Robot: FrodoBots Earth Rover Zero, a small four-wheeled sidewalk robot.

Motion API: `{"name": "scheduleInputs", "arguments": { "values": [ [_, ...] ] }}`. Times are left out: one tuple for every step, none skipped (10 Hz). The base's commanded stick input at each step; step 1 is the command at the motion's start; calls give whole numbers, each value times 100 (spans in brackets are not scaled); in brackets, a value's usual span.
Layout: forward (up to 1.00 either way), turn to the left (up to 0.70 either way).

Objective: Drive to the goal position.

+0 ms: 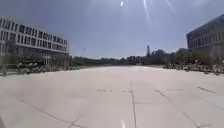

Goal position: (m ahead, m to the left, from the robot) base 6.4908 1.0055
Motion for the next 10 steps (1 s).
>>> {"name": "scheduleInputs", "arguments": {
  "values": [
    [81,0],
    [81,0],
    [81,0],
    [81,0],
    [78,0],
    [78,0],
    [78,0],
    [79,0],
    [83,0],
    [85,0]
  ]
}}
